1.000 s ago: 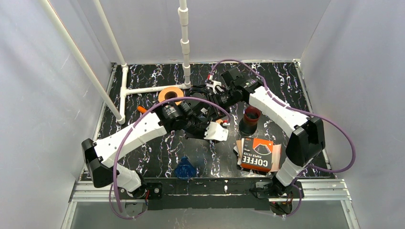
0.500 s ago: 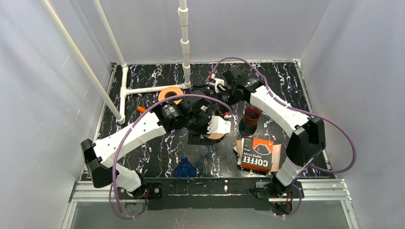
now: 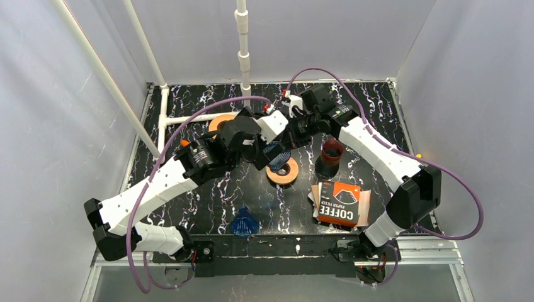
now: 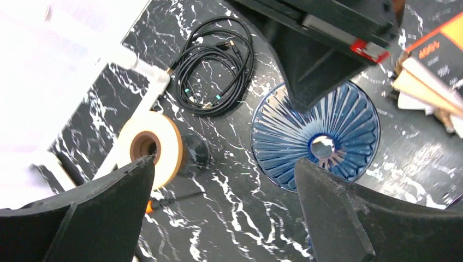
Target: Place the coffee filter in the dripper
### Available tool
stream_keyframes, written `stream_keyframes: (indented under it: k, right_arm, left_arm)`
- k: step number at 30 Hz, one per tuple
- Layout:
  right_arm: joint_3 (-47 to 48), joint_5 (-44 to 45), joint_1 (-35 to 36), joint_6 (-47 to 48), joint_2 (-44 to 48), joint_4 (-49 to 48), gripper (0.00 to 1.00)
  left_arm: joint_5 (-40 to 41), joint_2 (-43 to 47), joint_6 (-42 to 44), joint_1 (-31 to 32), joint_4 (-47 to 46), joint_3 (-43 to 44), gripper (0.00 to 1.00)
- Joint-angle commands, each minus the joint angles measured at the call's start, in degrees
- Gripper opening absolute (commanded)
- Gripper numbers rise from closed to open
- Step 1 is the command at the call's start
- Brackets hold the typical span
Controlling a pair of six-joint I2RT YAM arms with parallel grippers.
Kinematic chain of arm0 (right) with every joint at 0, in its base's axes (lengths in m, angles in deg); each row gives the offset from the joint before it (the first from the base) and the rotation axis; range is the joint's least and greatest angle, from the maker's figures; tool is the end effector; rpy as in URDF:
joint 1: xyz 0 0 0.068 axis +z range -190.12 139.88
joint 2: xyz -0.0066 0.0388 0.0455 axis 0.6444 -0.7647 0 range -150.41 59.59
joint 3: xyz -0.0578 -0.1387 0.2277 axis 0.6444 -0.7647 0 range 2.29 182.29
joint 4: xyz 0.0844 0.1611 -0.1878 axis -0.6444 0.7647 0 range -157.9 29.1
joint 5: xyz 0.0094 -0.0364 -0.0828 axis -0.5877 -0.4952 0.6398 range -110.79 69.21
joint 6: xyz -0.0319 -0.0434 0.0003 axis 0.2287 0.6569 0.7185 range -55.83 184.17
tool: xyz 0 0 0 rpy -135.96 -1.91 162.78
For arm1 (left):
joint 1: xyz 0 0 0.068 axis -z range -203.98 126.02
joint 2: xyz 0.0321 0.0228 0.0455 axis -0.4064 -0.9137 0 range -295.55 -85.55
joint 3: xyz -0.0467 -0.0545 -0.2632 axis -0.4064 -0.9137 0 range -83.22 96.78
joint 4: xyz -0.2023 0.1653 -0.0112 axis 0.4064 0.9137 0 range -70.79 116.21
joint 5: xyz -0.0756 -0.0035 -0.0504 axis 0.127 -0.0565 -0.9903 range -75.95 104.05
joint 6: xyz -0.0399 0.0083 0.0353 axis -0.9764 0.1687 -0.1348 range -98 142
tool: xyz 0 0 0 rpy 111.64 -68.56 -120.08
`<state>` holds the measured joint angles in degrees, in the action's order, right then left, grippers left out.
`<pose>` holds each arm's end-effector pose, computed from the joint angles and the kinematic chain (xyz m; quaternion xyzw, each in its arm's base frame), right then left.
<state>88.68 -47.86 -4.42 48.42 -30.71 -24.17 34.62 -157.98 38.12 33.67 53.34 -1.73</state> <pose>0.2676 0.2123 0.3425 -0.2404 0.8782 0.3490 0.2218 0.1551 -0.2215 0.4176 0.4215 0.7215 -0.0463 0.5474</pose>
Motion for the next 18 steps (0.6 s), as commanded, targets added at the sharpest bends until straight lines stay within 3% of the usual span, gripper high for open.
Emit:
stream_keyframes:
  k: [1,6,14,18]
  right_arm:
    - [-0.43,0.69,0.39,1.52,2.49,-1.61,0.01]
    - [-0.34,0.65,0.36,3.00,3.02,-1.86,0.01]
    - [-0.20,-1.55,0.36,3.88,2.50,-2.32,0.01]
    - [-0.25,-2.23,0.42,3.88,2.62,-2.76,0.01]
  left_arm:
    - [9.10,1.27,-17.78,-0.21,1.32,-0.03,0.98]
    - [8.92,1.14,-36.22,-1.92,5.80,-0.12,0.98]
    - [-11.88,-1.52,-55.32,-11.97,10.89,-0.38,0.98]
    - [-22.27,-4.79,-58.48,-16.27,12.23,-0.04,0.98]
